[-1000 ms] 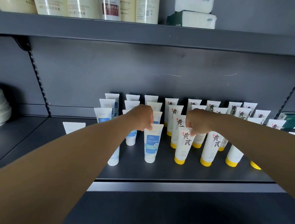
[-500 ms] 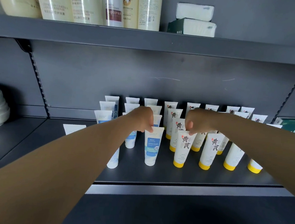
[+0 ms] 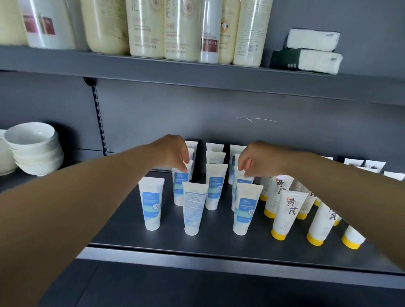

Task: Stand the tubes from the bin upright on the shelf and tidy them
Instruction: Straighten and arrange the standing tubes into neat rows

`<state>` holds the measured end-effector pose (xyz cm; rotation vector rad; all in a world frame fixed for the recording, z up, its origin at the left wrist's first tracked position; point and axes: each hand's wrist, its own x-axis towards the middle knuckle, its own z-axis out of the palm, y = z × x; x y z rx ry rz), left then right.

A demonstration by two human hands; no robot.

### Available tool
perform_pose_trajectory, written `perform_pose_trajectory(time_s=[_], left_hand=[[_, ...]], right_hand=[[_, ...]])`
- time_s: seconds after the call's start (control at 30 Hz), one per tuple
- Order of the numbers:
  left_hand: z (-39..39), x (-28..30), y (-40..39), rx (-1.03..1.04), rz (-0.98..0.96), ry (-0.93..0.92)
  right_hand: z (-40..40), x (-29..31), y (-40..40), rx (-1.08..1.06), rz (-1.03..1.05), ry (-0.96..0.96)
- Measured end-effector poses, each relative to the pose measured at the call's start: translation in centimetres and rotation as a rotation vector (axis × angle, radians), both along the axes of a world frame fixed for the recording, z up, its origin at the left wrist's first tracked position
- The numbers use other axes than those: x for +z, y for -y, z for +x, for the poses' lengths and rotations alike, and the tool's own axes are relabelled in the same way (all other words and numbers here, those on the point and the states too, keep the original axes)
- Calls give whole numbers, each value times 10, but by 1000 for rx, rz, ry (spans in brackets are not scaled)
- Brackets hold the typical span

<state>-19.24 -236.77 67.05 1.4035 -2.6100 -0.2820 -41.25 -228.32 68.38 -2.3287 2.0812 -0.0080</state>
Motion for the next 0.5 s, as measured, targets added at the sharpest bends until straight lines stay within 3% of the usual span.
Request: perform_pose_trajectory(time_s=[0.27,0.5], left_hand=[[48,-12,12,-4,57,155],[62,-38,21,-45,33,161]], right_hand=[[63,-14,24,68,81,68],[95,-32,38,83,156,69]])
